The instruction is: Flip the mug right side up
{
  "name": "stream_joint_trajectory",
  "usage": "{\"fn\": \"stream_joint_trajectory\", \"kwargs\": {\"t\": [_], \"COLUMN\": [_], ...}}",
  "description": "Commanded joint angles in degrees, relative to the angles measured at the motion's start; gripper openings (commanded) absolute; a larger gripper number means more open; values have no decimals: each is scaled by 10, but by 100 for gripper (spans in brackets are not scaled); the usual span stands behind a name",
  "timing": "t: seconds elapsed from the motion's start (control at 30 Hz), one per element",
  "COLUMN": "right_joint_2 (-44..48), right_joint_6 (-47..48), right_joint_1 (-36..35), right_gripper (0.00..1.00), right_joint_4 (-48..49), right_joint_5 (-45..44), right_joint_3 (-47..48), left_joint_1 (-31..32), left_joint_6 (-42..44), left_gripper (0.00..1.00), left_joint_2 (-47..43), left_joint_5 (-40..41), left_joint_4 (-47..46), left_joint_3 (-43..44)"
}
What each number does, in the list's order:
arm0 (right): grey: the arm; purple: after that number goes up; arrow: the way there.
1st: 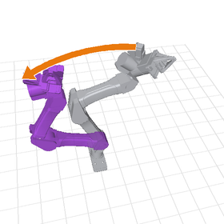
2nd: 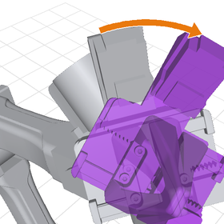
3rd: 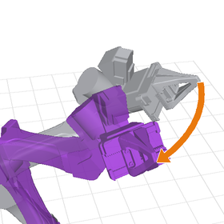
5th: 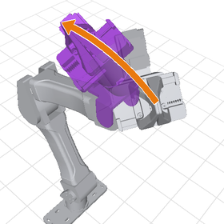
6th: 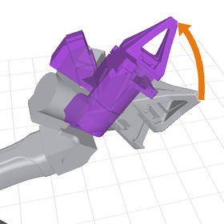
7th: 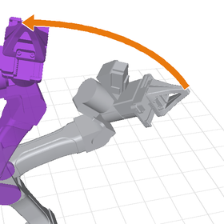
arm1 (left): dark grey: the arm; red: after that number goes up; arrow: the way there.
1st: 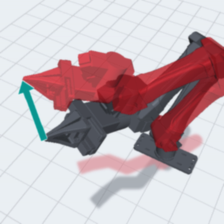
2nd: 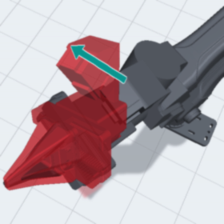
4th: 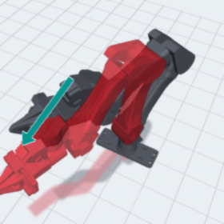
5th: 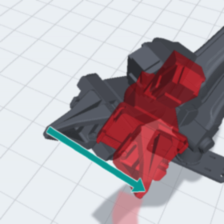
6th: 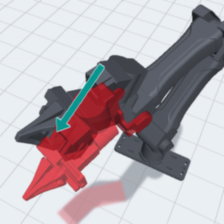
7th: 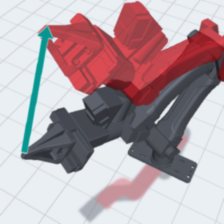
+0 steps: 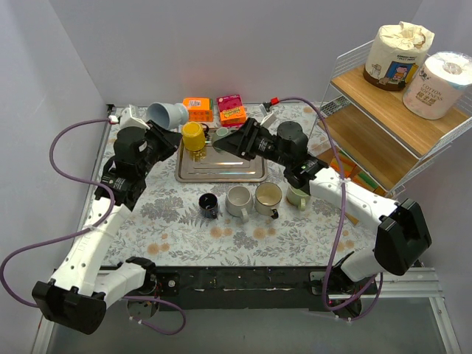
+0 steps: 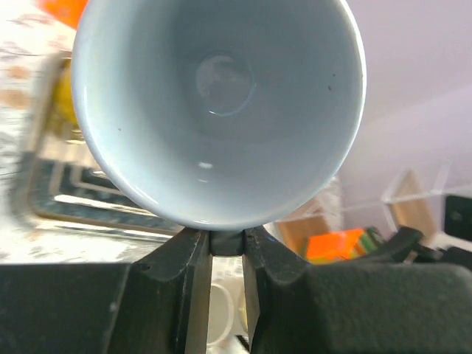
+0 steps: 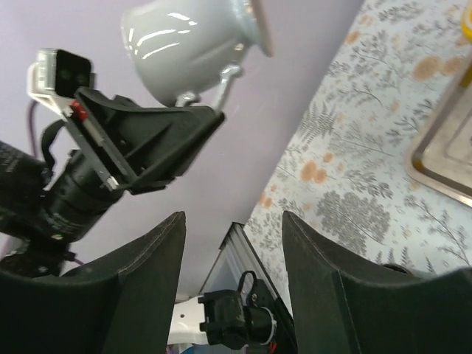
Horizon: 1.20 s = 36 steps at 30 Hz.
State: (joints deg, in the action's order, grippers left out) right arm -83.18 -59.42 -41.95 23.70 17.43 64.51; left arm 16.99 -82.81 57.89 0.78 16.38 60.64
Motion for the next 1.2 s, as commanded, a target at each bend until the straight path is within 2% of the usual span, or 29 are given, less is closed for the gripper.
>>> {"fn": "stream_joint_trajectory", "kwargs": {"t": [0.0, 0.03, 0.13, 0.23, 0.3, 0.53, 0.6, 0.63, 0.87, 1.0, 1.17], "right_joint_2": [31, 36, 43, 46, 46, 54, 57, 60, 64, 65, 73], "right_joint_6": [43, 45, 47, 47, 47, 54, 57, 58, 59, 60, 56], "right_joint_1": [10, 12, 16, 22, 26, 39, 42, 46, 63, 72, 87], "right_gripper": [61, 61, 61, 61, 61, 60, 60, 60, 60, 59, 59], "right_joint_4": [-75, -81, -92, -99, -108, -136, -142, -143, -151, -152, -151], "right_joint_5": [-18, -20, -23, -18, -13, 3, 6, 7, 25, 37, 49], "right_joint_3": [-3, -6, -17, -25, -25, -26, -28, -32, -35, -38, -44], "left_joint_1": [-2, -3, -5, -16, -30, -160, -169, -200, -223, -224, -229], "left_joint_6": [72, 74, 106, 116, 121, 141, 149, 150, 136, 101, 47], "left_gripper": [0, 0, 0, 0, 0, 0, 0, 0, 0, 0, 0], "left_joint_2": [-11, -8, 25, 31, 26, 50, 53, 61, 71, 86, 108], "left_joint_5": [168, 209, 242, 257, 250, 181, 160, 154, 97, 80, 94], "left_joint_4": [158, 206, 284, 306, 306, 320, 320, 326, 321, 326, 335], "left_joint_3": [58, 62, 76, 57, 35, -18, -29, -36, -58, -67, -87]}}
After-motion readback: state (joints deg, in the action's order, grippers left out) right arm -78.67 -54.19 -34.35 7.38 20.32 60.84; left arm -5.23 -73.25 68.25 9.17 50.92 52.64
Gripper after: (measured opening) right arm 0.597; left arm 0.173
